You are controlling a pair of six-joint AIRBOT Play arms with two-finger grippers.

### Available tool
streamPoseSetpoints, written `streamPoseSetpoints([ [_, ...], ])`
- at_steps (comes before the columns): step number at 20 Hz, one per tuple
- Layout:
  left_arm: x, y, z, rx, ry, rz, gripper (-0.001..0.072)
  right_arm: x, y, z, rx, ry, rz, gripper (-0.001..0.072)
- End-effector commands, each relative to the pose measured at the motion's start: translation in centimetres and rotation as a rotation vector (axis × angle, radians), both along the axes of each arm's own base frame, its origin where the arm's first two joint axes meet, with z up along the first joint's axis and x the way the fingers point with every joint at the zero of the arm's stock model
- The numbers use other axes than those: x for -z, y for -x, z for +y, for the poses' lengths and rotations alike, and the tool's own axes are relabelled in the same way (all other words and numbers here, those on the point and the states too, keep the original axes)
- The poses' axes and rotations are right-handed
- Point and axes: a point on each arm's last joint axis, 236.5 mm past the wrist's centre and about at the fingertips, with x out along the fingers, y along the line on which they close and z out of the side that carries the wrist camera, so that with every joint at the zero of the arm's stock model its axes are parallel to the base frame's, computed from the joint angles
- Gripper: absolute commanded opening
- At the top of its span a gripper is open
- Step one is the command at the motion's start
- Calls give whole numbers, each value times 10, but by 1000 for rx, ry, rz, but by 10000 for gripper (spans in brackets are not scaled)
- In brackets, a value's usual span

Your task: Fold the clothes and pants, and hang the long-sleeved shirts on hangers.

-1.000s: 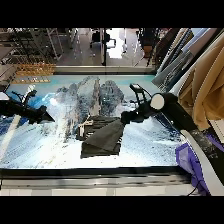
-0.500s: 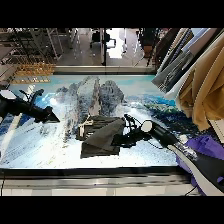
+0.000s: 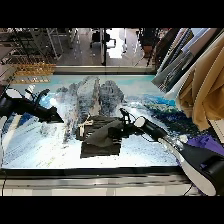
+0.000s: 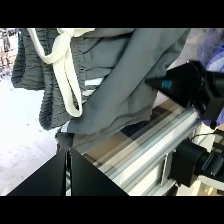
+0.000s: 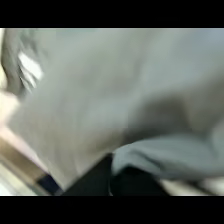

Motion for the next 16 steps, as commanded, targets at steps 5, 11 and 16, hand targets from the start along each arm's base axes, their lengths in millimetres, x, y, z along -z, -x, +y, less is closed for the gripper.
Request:
streamPoseSetpoints([
  [5, 0, 6, -22, 55, 0, 0, 16, -100, -153, 5, 278, -82, -458, 228],
  [11, 0, 12, -42, 105, -1, 1, 16, -32, -74, -56, 21, 162, -68, 626],
  [16, 2, 20, -45, 124, 4, 26, 16, 27, 20, -94, -56, 213, 233, 647],
])
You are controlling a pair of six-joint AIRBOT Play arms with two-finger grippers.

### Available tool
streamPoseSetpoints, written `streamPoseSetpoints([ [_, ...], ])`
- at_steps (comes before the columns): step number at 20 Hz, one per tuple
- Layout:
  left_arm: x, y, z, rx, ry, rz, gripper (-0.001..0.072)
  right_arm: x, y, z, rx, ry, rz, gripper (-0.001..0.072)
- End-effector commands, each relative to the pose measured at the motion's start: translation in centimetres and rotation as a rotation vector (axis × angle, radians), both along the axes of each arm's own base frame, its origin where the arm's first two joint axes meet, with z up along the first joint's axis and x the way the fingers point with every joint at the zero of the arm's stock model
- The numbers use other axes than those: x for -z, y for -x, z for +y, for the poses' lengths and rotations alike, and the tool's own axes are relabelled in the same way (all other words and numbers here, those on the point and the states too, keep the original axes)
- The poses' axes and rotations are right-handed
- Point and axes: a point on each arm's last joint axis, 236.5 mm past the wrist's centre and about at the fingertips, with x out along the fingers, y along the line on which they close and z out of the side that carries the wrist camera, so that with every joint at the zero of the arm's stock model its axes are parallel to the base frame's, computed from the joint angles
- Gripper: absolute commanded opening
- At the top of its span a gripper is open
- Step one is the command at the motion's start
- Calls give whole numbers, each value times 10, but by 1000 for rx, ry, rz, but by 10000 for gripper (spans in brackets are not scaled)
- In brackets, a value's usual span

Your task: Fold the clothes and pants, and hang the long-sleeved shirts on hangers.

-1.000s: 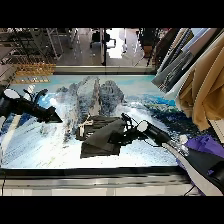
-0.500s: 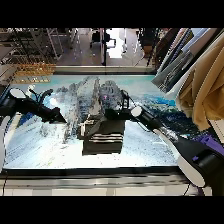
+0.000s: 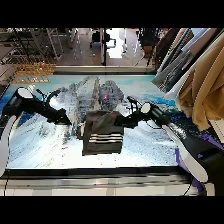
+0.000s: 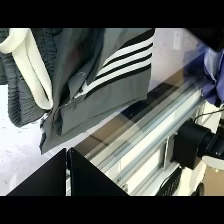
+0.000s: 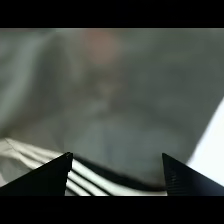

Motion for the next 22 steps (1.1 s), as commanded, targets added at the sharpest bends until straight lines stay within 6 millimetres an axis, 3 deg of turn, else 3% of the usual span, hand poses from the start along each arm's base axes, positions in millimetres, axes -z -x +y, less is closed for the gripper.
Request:
streamPoseSetpoints([
  [1, 5, 8, -3, 14, 3, 28, 16, 33, 64, -22, -43, 36, 195, 648],
  [4, 19, 21, -5, 39, 10, 64, 16, 39, 55, -20, -16, 23, 155, 708],
  [7, 30, 33, -10, 63, 15, 101, 16, 26, 18, 10, 62, -143, 39, 707],
  [10, 25, 33, -17, 65, 39, 96, 16, 39, 6, 33, 146, -256, 87, 680],
  [11, 20, 32, -21, 65, 63, 86, 16, 41, 5, 42, 137, -281, 89, 557],
  [12, 16, 32, -23, 62, 78, 82, 16, 36, 3, 50, 117, -299, 67, 330],
  [13, 12, 32, -24, 64, 82, 75, 15, 28, -1, 54, 89, -304, 29, 17],
  [14, 7, 36, -25, 75, 82, 69, 16, 17, -5, 54, 67, -297, -8, 15],
  [16, -9, 45, -25, 101, 83, 55, 15, -11, -15, 36, 63, -237, -86, 15],
  [18, -23, 50, -15, 109, 20, -8, 14, -46, -19, -8, 92, -136, -155, 15],
  [22, -55, 62, 22, 109, -188, -161, 15, -142, -4, -136, 238, 27, -297, 14],
])
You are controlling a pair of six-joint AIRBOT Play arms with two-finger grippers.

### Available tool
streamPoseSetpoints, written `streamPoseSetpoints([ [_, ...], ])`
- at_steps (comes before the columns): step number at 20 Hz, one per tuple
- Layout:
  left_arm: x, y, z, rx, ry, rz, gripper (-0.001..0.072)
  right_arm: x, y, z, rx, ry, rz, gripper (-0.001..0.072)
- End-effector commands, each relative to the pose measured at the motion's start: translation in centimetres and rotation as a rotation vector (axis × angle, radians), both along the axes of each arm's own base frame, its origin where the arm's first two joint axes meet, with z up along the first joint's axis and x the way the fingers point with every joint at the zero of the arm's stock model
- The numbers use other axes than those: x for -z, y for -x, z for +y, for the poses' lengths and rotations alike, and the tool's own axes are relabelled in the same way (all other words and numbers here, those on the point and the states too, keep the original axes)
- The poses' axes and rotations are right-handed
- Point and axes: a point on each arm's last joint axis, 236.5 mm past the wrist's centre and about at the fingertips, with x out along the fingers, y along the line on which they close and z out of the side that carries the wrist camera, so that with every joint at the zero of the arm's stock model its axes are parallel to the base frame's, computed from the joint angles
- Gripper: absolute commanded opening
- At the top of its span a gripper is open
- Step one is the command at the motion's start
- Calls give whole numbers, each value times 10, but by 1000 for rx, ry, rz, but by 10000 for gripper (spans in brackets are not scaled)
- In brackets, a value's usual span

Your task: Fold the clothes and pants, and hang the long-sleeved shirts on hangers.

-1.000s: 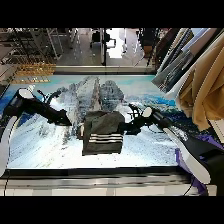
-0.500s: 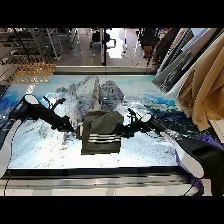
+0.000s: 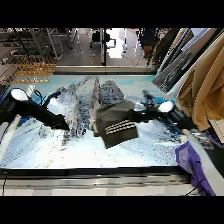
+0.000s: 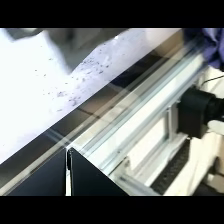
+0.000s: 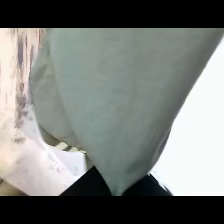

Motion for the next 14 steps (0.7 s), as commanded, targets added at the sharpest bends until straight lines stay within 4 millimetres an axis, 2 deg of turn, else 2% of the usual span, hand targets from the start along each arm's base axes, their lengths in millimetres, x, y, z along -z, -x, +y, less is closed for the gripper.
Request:
streamPoseSetpoints([
  [1, -26, 12, 36, -10, -182, -135, 15, -77, 27, -119, 188, 161, -102, 14],
  [3, -41, 21, 51, -33, -238, -193, 15, -113, 59, -198, 368, 226, -133, 13],
  [5, -49, 31, 58, -61, -244, -220, 15, -129, 107, -272, 552, 298, -104, 13],
  [6, -49, 35, 62, -78, -246, -225, 15, -129, 135, -304, 625, 327, -72, 13],
  [8, -43, 41, 68, -108, -248, -224, 16, -118, 187, -352, 782, 344, 11, 12],
  [9, -38, 42, 70, -118, -248, -217, 15, -110, 209, -375, 923, 310, 46, 12],
  [10, -32, 44, 72, -129, -248, -203, 15, -97, 230, -389, 1007, 291, 87, 13],
  [12, -21, 44, 75, -143, -252, -186, 16, -61, 287, -412, 1134, 333, 246, 14],
  [14, -18, 36, 76, -163, -255, -211, 15, -21, 339, -420, 1217, 374, 426, 15],
])
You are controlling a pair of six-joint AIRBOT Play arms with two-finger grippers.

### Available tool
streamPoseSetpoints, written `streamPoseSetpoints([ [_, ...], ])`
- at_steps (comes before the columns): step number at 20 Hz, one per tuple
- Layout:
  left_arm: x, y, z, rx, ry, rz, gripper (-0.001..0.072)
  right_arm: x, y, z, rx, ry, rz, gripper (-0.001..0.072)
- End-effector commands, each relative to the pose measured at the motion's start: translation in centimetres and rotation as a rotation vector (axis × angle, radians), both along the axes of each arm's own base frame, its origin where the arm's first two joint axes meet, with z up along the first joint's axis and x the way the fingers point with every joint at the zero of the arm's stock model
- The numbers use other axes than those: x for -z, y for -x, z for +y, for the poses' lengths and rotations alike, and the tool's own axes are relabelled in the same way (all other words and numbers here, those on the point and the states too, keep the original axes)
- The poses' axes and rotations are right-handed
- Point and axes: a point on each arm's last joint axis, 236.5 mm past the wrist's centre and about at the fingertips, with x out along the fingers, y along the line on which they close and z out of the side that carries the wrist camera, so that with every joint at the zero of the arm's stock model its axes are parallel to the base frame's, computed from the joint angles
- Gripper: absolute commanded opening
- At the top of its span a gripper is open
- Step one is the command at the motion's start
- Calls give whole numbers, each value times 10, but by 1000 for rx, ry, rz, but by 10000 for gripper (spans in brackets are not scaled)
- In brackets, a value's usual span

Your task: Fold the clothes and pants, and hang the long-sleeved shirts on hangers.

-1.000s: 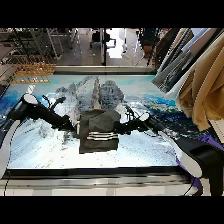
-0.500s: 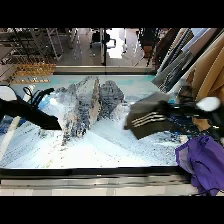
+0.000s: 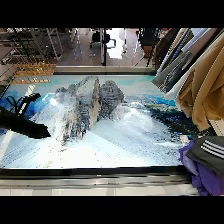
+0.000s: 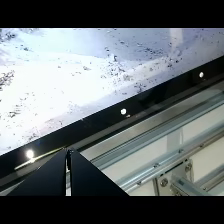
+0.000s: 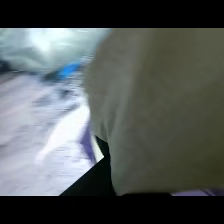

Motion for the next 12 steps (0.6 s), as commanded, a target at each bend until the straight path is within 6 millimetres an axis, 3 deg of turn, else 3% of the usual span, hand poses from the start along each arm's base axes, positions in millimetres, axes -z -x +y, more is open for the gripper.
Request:
streamPoseSetpoints([
  [1, 6, -13, 6, -43, -9, -50, 15, 65, 99, -10, 216, -87, 240, 16],
  [3, 5, -22, 7, -59, -12, -84, 16, 106, 128, 6, 210, -164, 378, 20],
  [4, 5, -21, 7, -58, -12, -83, 16, 119, 139, 7, 201, -175, 432, 213],
  [5, 5, -21, 7, -58, -12, -83, 16, 124, 145, 1, 184, -163, 461, 640],
  [6, 5, -21, 7, -58, -12, -83, 16, 120, 143, -10, 176, -128, 456, 707],
  [7, 5, -21, 8, -58, -14, -84, 16, 108, 132, -25, 181, -84, 414, 712],
  [9, 7, -22, 16, -68, -44, -86, 16, 65, 82, -52, 171, 15, 230, 707],
  [10, 10, -26, 33, -83, -113, -102, 16, 33, 35, -64, 159, 71, 45, 707],
  [11, 11, -31, 62, -136, -229, -111, 16, -1, -15, -63, 135, 80, -160, 706],
  [12, 8, -32, 97, -233, -357, -107, 16, -32, -66, -45, 83, 35, -363, 705],
])
